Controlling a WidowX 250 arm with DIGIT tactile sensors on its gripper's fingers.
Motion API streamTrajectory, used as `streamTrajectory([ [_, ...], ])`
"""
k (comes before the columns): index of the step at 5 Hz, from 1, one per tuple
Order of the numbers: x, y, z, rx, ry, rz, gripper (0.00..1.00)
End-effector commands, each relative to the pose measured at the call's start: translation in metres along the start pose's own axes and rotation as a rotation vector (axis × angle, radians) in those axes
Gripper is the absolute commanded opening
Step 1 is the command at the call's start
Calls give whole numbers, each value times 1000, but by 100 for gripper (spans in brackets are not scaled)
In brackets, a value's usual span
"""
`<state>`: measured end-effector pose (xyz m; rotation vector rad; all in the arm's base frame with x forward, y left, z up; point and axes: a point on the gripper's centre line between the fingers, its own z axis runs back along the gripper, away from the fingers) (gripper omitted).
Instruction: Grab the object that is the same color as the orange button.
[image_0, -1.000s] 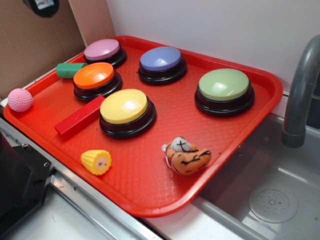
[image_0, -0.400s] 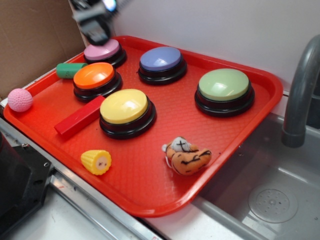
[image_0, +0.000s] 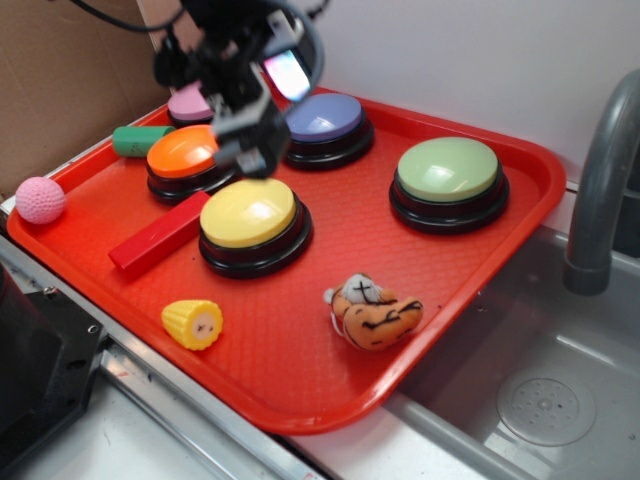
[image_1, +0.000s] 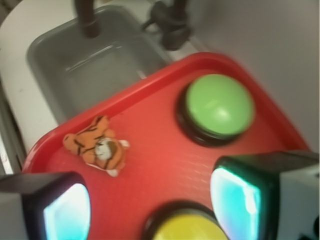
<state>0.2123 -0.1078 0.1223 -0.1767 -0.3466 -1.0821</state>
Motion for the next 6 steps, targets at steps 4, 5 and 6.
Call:
streamTrajectory([
  [4,11,-41,-85,-191,-92,-299,100],
  [5,9,-42,-97,-209,-103,-304,100],
  [6,11,-42,-92,-181,-104,-319,0],
])
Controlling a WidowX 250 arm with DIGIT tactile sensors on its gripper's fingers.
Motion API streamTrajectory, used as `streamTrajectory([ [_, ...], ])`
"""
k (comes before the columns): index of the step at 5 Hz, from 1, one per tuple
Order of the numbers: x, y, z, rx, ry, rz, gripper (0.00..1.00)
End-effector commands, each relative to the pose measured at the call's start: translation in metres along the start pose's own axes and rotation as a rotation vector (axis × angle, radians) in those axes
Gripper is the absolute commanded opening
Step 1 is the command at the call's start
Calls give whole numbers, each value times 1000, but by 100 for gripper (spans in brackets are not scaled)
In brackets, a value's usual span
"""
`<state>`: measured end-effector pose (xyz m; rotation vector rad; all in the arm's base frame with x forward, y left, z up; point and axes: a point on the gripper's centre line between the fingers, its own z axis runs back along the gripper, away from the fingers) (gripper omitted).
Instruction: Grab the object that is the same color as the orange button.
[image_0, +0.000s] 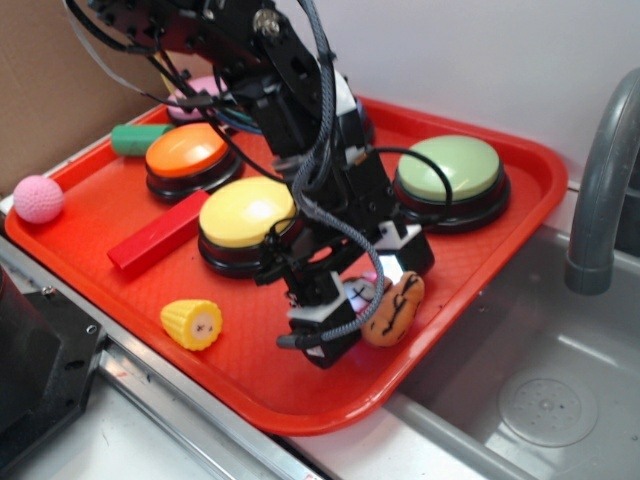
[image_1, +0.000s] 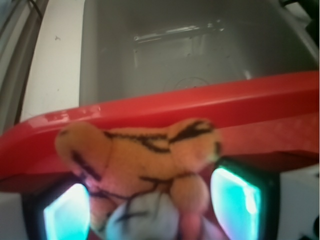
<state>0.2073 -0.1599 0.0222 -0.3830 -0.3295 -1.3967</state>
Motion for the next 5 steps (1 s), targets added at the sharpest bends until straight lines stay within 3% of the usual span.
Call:
streamTrajectory([
  [1,8,-11,12,51,-1,-17,0],
  [2,8,-9,22,80,15,26,0],
  [3,10,1,51,153,204,216,0],
  [4,11,10,86,225,307,459,0],
  [5,5,8,123,297,360,701,0],
])
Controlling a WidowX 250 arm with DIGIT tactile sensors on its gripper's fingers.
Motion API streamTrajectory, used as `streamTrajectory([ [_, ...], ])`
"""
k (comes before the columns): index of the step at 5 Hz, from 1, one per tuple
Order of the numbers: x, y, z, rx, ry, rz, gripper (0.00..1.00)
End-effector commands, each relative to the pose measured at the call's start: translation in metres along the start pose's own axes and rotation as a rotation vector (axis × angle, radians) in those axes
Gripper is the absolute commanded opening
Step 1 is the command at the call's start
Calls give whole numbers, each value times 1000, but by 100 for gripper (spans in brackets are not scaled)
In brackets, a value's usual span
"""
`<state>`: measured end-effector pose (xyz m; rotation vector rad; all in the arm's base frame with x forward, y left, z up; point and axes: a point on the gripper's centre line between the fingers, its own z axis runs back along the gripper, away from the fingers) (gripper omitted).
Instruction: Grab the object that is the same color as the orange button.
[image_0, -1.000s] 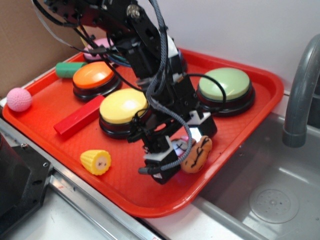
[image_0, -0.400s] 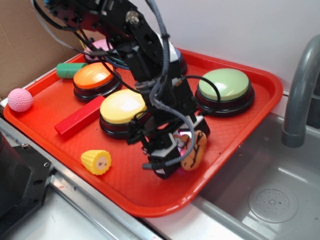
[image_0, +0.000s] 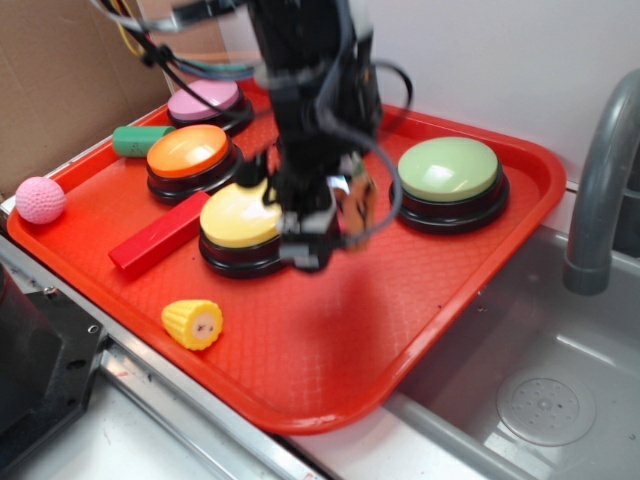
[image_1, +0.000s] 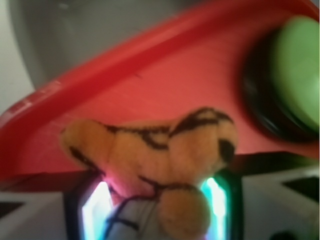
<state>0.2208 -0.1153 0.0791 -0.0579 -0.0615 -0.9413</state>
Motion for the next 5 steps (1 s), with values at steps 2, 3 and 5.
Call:
streamTrajectory([
  [2,-68,10,118,159,50,730,0],
  [3,-101,10,134,175,87,912,0],
  [5,-113,11,137,183,142,915,0],
])
